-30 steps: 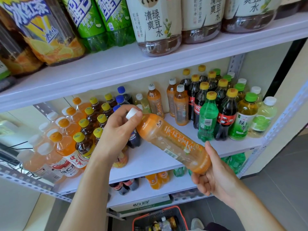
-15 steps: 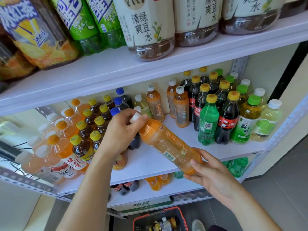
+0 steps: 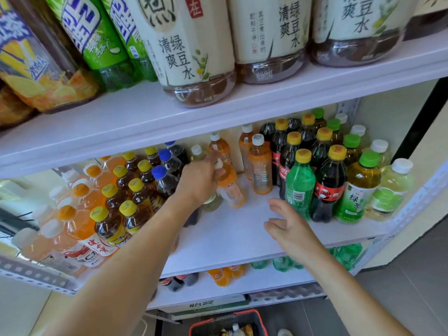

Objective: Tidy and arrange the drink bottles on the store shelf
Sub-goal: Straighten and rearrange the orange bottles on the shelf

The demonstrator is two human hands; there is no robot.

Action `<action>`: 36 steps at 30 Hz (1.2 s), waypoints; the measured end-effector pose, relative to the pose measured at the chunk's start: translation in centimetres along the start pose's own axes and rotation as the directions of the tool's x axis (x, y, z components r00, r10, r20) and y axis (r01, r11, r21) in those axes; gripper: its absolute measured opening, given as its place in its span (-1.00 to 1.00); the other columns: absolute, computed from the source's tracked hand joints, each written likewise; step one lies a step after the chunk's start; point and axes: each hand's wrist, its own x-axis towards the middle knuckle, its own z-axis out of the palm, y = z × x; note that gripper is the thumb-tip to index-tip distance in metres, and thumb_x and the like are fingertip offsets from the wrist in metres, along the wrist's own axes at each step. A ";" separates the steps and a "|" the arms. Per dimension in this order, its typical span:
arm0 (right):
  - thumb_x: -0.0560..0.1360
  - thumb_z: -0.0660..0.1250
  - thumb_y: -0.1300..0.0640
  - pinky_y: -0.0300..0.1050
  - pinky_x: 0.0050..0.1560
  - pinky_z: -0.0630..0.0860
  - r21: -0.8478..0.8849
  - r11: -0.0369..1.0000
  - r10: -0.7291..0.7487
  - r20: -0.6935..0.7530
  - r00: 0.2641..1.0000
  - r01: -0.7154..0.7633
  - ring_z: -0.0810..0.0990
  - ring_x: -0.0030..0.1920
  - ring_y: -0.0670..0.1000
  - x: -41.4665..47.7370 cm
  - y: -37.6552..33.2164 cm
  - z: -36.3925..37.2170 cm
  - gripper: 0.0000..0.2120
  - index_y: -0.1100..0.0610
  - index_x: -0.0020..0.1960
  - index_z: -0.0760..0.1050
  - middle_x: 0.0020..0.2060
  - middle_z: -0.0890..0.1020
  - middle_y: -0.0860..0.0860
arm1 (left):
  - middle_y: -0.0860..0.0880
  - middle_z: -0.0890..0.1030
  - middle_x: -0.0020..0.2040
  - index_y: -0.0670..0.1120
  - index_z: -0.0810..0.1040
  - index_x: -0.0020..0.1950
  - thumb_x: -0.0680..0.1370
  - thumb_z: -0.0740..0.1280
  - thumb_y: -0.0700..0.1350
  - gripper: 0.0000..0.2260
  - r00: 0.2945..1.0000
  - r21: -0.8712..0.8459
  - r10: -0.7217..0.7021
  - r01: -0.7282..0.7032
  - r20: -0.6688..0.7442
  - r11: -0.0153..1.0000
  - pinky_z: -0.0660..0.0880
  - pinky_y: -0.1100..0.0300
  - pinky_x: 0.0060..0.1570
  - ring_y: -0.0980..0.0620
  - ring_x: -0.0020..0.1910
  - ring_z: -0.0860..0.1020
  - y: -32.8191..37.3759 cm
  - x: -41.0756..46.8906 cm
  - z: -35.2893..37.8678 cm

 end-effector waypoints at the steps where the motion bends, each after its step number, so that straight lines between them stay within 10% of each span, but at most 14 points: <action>1: 0.58 0.28 0.17 -0.14 0.12 0.42 -0.030 0.999 -0.025 -0.008 1.000 0.024 0.49 0.24 -0.07 0.7 -0.3 -0.1 -0.54 -0.06 0.43 0.27 0.32 0.37 -0.15 | -0.23 0.62 -0.03 -0.19 0.44 0.30 0.62 0.28 -0.10 -0.71 1.000 0.040 -0.007 0.006 0.016 0.999 0.48 0.00 -0.17 -0.27 -0.08 0.59 -0.3 0.8 0.5; 15: 0.46 0.28 0.33 -0.05 0.31 0.33 -0.464 0.839 -0.412 -0.199 0.889 0.285 0.34 0.38 0.19 10.7 -7.0 0.4 -0.39 0.21 0.49 0.22 0.40 0.32 0.19 | -0.25 0.45 0.30 0.00 0.17 0.54 0.55 0.37 -0.05 -0.39 0.978 0.098 -0.197 0.190 0.074 0.977 0.47 -0.10 0.19 -0.31 0.25 0.48 -1.9 5.1 5.5; 22: 0.50 0.25 0.29 0.07 0.51 0.07 -0.701 0.679 -0.383 -0.086 0.920 0.217 0.11 0.49 0.25 14.5 -9.1 0.3 -0.35 0.22 0.53 0.08 0.50 0.15 0.25 | -0.15 0.61 -0.01 -0.01 0.32 0.43 0.51 0.43 -0.02 -0.47 0.980 0.073 -0.198 0.195 0.026 0.978 0.58 -0.02 -0.15 -0.20 -0.09 0.62 -1.9 5.7 5.4; 30: 0.47 0.34 0.30 -0.05 0.00 0.45 -0.768 0.608 -0.405 -0.082 0.911 0.201 0.52 0.10 0.23 15.0 -7.5 0.4 -0.72 0.21 0.18 0.45 0.09 0.54 0.20 | -0.16 0.64 0.07 -0.07 0.39 0.36 0.48 0.44 0.00 -0.50 0.977 0.133 -0.210 0.213 -0.031 0.968 0.54 0.04 -0.12 -0.21 -0.01 0.62 -3.0 5.6 5.2; 36: 0.50 0.40 0.16 -0.07 -0.16 0.45 -0.582 0.778 -0.426 -0.208 0.880 0.239 0.60 -0.01 0.21 12.7 -6.4 0.7 -0.78 0.17 0.12 0.51 -0.04 0.65 0.15 | -0.16 0.57 0.19 -0.05 0.30 0.46 0.46 0.49 -0.06 -0.38 0.972 0.022 -0.234 0.234 0.021 0.972 0.50 0.04 -0.01 -0.21 0.13 0.56 -3.0 5.3 4.5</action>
